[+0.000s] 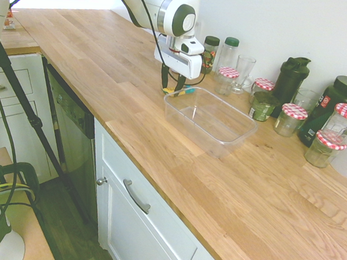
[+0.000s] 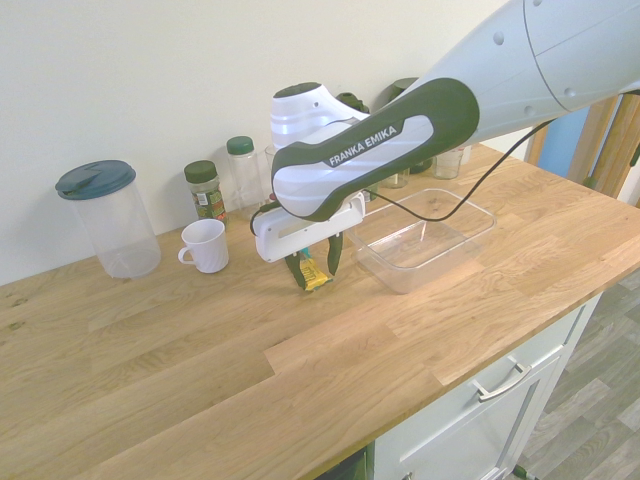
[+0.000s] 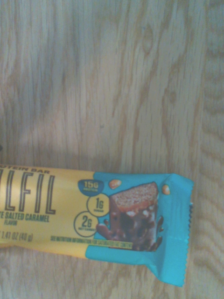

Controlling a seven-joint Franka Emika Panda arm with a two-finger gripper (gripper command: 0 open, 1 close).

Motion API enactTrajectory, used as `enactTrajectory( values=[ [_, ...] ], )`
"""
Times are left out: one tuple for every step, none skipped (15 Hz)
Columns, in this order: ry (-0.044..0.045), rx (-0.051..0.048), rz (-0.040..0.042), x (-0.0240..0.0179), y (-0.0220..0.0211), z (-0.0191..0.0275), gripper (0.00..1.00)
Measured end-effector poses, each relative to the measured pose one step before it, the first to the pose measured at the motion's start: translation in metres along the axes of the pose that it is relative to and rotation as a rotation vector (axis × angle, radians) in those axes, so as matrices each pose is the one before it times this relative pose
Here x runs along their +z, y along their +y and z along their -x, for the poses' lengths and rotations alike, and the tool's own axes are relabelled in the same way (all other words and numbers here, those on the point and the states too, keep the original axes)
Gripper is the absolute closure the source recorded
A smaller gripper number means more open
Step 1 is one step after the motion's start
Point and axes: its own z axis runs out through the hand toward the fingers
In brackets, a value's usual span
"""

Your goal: Put the protein bar into the container

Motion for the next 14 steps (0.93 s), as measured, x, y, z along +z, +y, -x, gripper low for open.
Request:
enactTrajectory(
  values=[
    [-0.00053, -0.00066, -0.00193, 0.00039, 0.00005, -0.00059, 1.0],
    [-0.00082, -0.00129, -0.00169, 0.00061, 0.0, -0.0005, 1.0],
    [-0.00114, -0.00204, -0.00028, 0.00073, 0.00006, -0.00029, 1.0],
    [-0.00062, -0.00229, -0.00002, 0.00097, -0.0002, 0.0001, 1.0],
    [0.00029, -0.00248, -0.00064, 0.00039, -0.00027, 0.00018, 1.0],
    [0.0004, -0.00184, -0.00084, -0.00022, -0.00039, 0.00048, 1.0],
    [0.00085, -0.00043, -0.00069, -0.00025, -0.00021, 0.0002, 1.0],
    [0.00094, -0.00014, 0.00009, -0.00022, -0.00005, 0.00006, 1.0],
    [0.00164, -0.00051, 0.00014, -0.00049, -0.00013, 0.00027, 1.0],
    [0.00262, -0.00083, -0.00105, -0.00149, -0.00024, 0.00044, 1.0],
    [0.00592, -0.0009, -0.0059, -0.00547, -0.00018, 0.0004, 1.0],
    [0.01022, -0.00082, -0.01222, -0.01123, 0.00045, 0.00064, 1.0],
    [0.01264, -0.00126, -0.01424, -0.01554, 0.00254, 0.00157, 1.0],
    [0.01347, 0.0003, -0.01446, -0.01962, 0.00513, 0.00206, 1.0]
  ],
)
